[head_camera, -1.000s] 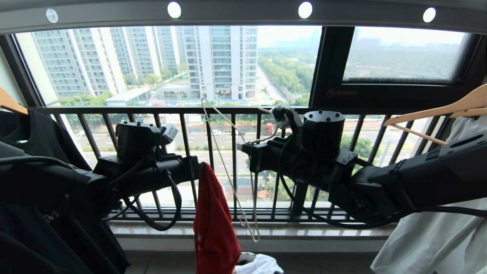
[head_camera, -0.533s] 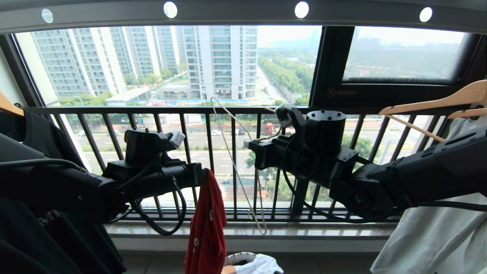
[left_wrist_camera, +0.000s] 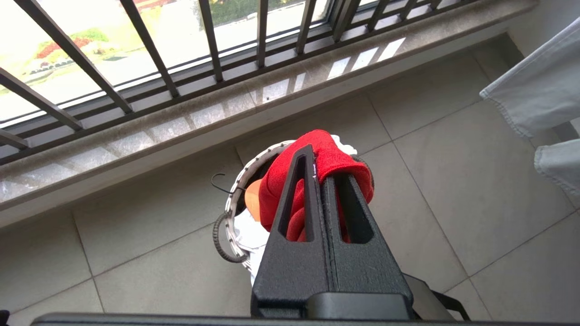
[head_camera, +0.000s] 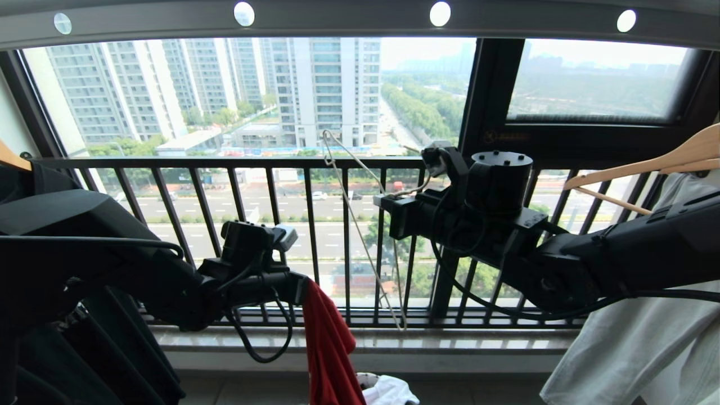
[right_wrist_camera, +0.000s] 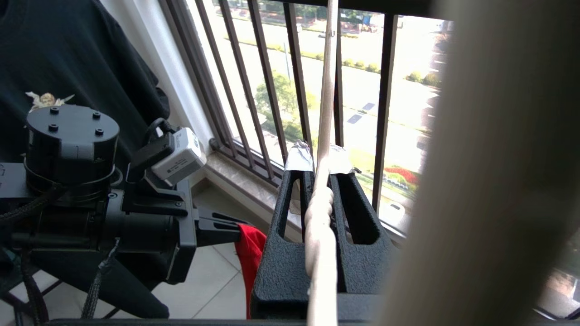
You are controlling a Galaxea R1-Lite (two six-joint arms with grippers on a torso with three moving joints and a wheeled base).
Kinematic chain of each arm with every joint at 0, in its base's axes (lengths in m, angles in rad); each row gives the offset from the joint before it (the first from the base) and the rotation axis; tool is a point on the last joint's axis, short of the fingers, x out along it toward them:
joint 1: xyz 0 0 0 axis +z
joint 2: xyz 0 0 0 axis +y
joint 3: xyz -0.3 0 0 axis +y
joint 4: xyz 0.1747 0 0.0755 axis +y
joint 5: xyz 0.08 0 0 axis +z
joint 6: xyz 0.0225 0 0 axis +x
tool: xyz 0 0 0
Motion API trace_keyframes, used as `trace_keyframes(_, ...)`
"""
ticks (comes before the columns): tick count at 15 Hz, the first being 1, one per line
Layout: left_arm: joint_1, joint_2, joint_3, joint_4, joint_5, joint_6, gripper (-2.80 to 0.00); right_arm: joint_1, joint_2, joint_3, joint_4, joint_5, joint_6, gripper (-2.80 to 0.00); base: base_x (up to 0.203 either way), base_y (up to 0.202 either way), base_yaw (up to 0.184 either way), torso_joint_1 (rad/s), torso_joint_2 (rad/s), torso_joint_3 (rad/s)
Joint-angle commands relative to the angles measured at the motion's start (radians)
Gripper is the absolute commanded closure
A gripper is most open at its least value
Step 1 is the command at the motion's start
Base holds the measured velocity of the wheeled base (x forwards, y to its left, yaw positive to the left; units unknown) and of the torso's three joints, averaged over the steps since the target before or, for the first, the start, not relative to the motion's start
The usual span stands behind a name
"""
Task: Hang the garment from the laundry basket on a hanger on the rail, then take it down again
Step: Put clothes in the basket
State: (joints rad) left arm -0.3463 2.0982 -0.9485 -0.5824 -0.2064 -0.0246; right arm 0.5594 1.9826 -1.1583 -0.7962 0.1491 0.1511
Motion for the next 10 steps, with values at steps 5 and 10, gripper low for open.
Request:
trace_keyframes(5, -0.062, 0.221, -0.061, -0.097, 0.072, 0.066, 0.00, -0.010, -0.049, 0.002, -0.003, 0.001, 0.002, 0.00, 0.000, 0.000, 0.000, 0.000, 0.00, 0.000)
trace_keyframes(10, -0.114, 0.255, -0.090, -0.097, 0.114, 0.069, 0.00, -0.016, -0.051, 0.002, -0.003, 0.001, 0.002, 0.00, 0.000, 0.000, 0.000, 0.000, 0.00, 0.000)
